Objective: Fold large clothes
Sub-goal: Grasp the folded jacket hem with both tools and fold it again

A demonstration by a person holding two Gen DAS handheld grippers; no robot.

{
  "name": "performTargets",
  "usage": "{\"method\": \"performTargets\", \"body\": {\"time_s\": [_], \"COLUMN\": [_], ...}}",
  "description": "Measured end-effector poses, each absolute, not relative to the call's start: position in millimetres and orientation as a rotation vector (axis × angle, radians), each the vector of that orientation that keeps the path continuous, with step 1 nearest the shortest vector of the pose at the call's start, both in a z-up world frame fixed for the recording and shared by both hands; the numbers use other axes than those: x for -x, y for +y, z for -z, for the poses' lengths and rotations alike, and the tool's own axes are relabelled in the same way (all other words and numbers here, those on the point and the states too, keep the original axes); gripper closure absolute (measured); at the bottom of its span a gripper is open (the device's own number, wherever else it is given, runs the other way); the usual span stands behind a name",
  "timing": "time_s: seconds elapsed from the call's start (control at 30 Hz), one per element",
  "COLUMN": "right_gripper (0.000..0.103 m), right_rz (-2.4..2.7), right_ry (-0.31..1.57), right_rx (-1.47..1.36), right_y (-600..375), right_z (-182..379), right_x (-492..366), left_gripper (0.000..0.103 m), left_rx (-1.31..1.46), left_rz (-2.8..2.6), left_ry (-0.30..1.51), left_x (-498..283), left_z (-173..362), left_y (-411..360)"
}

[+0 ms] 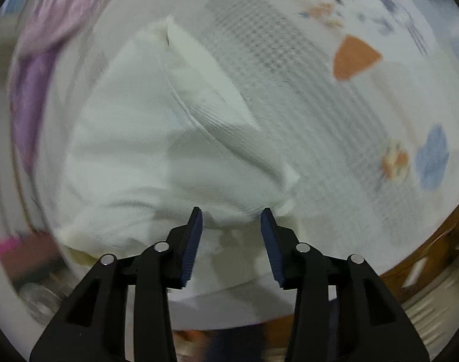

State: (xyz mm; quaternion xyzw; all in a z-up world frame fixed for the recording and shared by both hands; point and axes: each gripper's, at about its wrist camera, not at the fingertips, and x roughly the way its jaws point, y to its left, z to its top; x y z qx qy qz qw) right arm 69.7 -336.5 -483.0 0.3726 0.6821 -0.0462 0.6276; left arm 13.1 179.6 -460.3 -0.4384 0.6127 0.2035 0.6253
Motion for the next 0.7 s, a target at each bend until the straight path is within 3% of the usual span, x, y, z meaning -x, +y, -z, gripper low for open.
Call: {"method": "performTargets", "body": {"time_s": [0.17,0.57,0.7], "right_gripper": [0.041,0.041,0.041], "right_rz": [0.153,0.375,0.386], "right_ry": [1.514,1.464,1.443], "right_rx": [-1.152,-1.415,-1.467], "right_y": [-335.2,-313.8,-316.8], "right_z": [485.8,523.7,528.2], "right_x": [-66.7,-74.4,-73.9], "left_gripper": [0.046,0.039,0.039], "left_rx": [1.125,1.127,1.188], "left_rz": [-0.445,-0.502,-0.440], "left_ry": [1.260,1.373,1.180], "left_x": [-14.5,-78.2,-77.6], "left_z": [443.3,482.7,459.7], "left_y": [167.4,123.1,125.4]}}
